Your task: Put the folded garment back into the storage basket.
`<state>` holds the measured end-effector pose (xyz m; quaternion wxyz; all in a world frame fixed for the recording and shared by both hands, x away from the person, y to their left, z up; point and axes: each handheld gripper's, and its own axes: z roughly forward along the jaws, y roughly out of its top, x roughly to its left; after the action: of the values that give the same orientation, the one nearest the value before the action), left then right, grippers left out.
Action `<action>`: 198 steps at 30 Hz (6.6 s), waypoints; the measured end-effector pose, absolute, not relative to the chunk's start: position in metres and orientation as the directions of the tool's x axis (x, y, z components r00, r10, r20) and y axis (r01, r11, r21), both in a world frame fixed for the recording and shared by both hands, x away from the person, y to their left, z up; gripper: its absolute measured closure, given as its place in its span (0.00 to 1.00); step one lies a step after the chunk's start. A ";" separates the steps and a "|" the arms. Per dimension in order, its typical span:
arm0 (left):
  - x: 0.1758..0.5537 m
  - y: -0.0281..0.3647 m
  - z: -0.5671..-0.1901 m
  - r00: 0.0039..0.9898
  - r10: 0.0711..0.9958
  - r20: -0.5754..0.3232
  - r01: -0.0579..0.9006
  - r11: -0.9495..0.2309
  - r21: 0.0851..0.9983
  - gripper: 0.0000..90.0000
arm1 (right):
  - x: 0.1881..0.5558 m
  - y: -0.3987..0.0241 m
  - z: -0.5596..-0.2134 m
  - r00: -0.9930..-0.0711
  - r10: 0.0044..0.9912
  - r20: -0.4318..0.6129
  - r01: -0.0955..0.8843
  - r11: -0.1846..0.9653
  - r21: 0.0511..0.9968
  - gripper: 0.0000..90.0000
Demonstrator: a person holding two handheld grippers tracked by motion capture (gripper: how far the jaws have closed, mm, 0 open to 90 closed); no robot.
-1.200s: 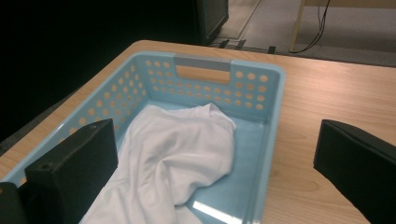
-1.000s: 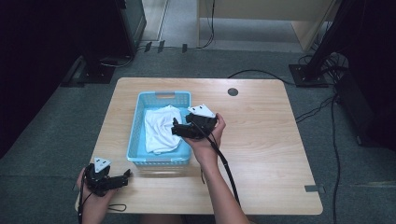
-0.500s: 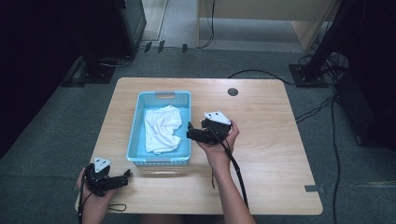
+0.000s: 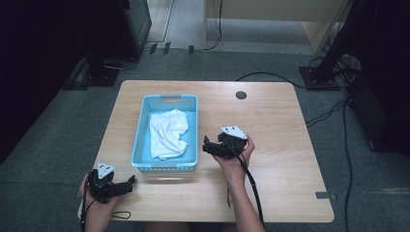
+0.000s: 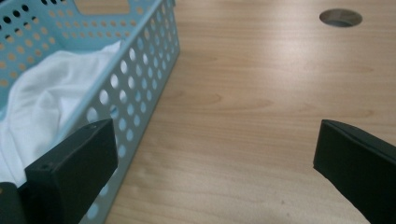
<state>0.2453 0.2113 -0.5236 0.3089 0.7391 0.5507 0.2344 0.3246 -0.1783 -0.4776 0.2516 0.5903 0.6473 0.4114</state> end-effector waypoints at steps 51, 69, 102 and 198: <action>0.245 0.211 -0.524 0.285 0.958 0.008 0.670 -0.205 0.713 0.00 | 0.301 -0.214 -0.526 -0.033 0.986 0.162 0.661 -0.100 0.744 0.00; 0.245 0.211 -0.524 0.285 0.959 0.008 0.670 -0.205 0.713 0.00 | 0.290 -0.235 -0.527 -0.022 0.991 0.130 0.665 -0.083 0.742 0.00; 0.245 0.211 -0.524 0.285 0.958 0.008 0.670 -0.205 0.713 0.00 | 0.273 -0.269 -0.527 0.028 0.995 0.099 0.668 -0.092 0.738 0.00; 0.245 0.211 -0.524 0.285 0.958 0.009 0.670 -0.206 0.713 0.00 | 0.244 -0.352 -0.529 0.176 0.984 0.038 0.672 -0.148 0.726 0.00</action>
<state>0.2452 0.2114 -0.5236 0.3078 0.7401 0.5500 0.2345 0.2436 -0.3515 -0.5287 0.2918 0.7090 0.5837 0.2673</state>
